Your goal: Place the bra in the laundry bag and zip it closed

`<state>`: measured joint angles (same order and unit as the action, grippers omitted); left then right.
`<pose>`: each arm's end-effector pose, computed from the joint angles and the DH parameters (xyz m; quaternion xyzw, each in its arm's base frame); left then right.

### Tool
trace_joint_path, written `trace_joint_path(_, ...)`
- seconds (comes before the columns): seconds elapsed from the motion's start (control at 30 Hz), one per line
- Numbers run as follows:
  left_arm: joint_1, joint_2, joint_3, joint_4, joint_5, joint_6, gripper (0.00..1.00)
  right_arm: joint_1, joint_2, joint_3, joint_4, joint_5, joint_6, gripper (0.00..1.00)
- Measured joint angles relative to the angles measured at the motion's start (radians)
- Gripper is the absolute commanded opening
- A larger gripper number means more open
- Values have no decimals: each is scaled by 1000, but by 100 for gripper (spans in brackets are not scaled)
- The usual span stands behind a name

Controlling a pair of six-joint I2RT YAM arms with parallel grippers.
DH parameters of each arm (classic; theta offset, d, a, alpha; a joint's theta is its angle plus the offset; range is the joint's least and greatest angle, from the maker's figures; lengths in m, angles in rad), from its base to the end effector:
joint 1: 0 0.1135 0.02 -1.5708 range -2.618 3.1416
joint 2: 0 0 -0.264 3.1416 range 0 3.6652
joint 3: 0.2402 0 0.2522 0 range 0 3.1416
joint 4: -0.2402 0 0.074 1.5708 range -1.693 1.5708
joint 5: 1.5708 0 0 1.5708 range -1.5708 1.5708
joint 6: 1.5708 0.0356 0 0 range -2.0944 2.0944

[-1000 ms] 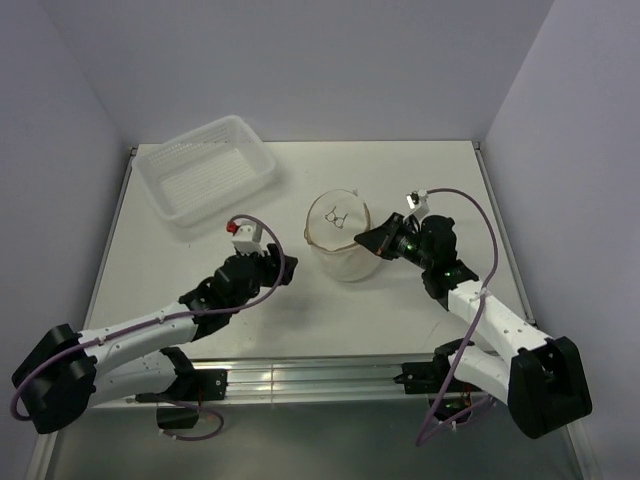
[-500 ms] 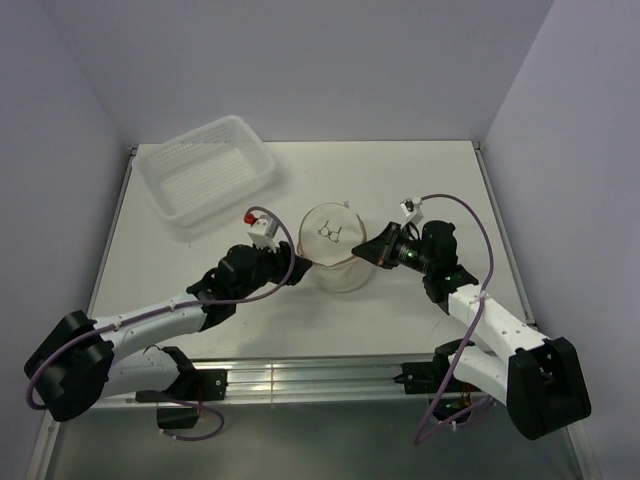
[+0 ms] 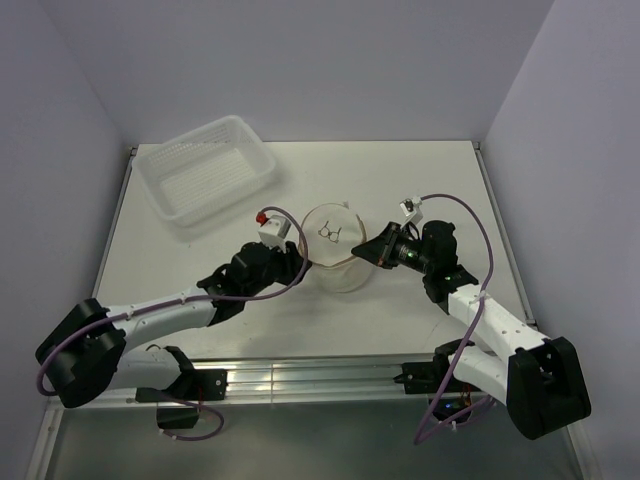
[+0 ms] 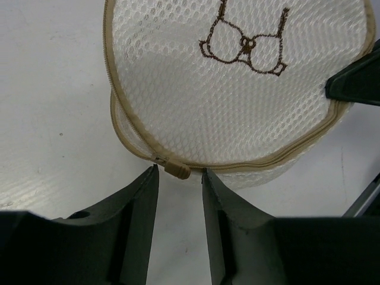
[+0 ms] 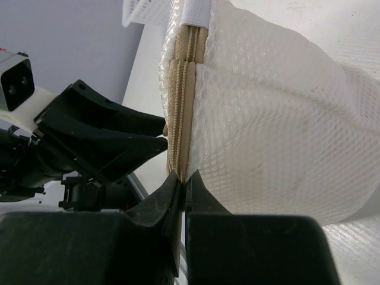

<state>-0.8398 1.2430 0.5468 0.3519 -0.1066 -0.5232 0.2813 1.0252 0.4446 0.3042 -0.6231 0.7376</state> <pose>0.1793 -0.1943 0.2155 0.0985 0.8112 -0.3282 0.4738 0.2053 0.0810 0.2269 -0.0083 0.7815 0.4934 0.3818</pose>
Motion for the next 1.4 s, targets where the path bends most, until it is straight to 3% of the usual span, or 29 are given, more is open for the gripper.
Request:
trace_joint_path(0.17, -8, 19, 13, -20, -26, 19, 36, 0, 0, 0, 0, -3, 0, 0)
trace_joint_path(0.33, -10, 24, 29, -25, -51, 33, 12, 0, 0, 0, 2, -4, 0, 0)
trace_joint_path(0.47, -10, 24, 31, -30, -78, 39, 0, -1, 0, 0, 2, -6, -3, 0)
trace_joint_path(0.67, -11, 24, 32, -36, -86, 41, 2, -1, 0, 0, 2, -7, -4, 0)
trace_joint_path(0.7, -11, 24, 32, -37, -85, 41, 6, -1, 0, 0, 2, -7, -5, 0)
trace_joint_path(0.73, -11, 24, 34, -38, -84, 42, 20, -1, 0, 0, 2, -7, -5, 0)
trace_joint_path(0.77, -11, 24, 34, -38, -82, 42, 25, -1, 0, 0, 1, -7, -7, 0)
trace_joint_path(0.9, -11, 26, 37, -36, -71, 50, 33, -1, 0, 0, 1, -10, -8, 0)
trace_joint_path(1.1, -11, 70, 66, -45, -76, 59, 31, -1, -1, 0, 1, -10, -11, 0)
trace_joint_path(1.37, -11, 83, 85, -68, -98, 68, 10, -1, -1, 0, 1, -11, -14, 0)
trace_joint_path(1.4, -11, 84, 87, -71, -100, 70, 0, -1, -2, 0, 1, -11, -14, 0)
